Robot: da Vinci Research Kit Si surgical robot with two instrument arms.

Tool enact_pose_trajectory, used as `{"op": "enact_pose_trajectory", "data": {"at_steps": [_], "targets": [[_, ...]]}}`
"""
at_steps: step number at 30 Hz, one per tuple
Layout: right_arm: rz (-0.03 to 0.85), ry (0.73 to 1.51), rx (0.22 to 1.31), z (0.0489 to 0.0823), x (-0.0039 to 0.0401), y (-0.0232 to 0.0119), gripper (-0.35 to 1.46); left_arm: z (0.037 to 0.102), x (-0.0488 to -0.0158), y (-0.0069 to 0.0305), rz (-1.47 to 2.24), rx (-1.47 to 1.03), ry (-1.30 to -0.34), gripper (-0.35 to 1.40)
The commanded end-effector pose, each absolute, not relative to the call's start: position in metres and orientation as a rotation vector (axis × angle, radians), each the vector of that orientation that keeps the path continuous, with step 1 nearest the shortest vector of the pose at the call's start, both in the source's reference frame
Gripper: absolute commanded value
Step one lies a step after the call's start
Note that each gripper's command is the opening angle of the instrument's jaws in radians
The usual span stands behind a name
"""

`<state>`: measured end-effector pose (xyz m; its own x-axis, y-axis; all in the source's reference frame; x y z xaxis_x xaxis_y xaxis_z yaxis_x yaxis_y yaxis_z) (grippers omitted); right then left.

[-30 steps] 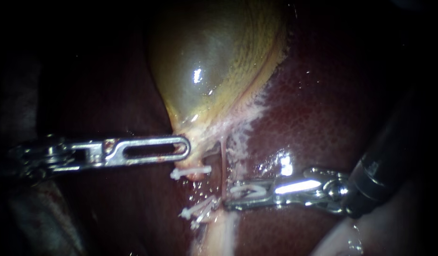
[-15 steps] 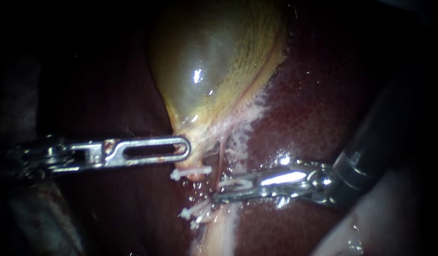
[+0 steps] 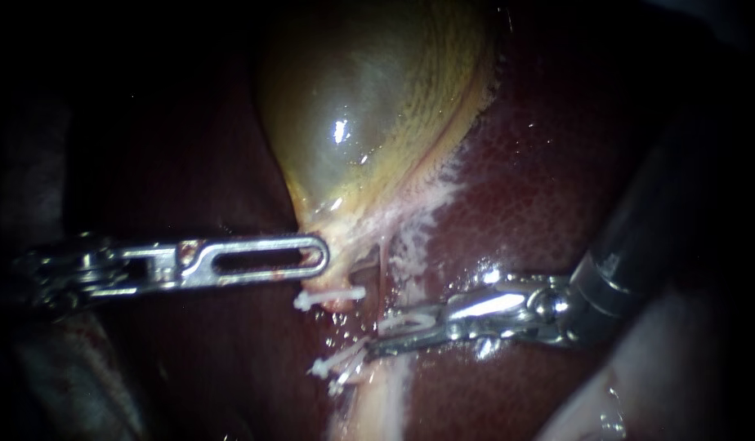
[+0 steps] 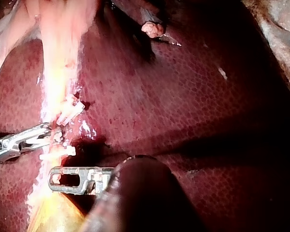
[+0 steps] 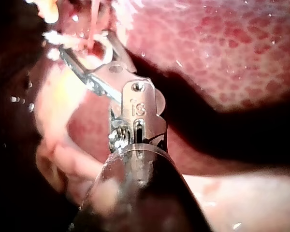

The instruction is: Clipping first clip right tube

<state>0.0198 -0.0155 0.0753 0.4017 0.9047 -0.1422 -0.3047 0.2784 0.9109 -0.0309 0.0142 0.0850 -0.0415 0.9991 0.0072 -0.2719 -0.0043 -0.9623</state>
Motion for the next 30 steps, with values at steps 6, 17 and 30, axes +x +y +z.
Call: {"op": "enact_pose_trajectory", "data": {"at_steps": [6, 17, 30], "targets": [[0.929, 0.766, 0.948, 0.0755, 0.0197, -0.0154, 0.49, 0.0849, -0.0309, 0.0142, 1.356, -0.982, -1.034, -0.35], [0.932, 0.766, 0.944, 0.0756, 0.0204, -0.0153, 0.46, 0.0849, -0.0309, 0.0142, 1.356, -0.982, -1.033, -0.35], [0.918, 0.762, 0.973, 0.0748, 0.0215, -0.0164, 0.34, 0.0849, -0.0309, 0.0142, 1.356, -0.982, -1.033, -0.35]]}}
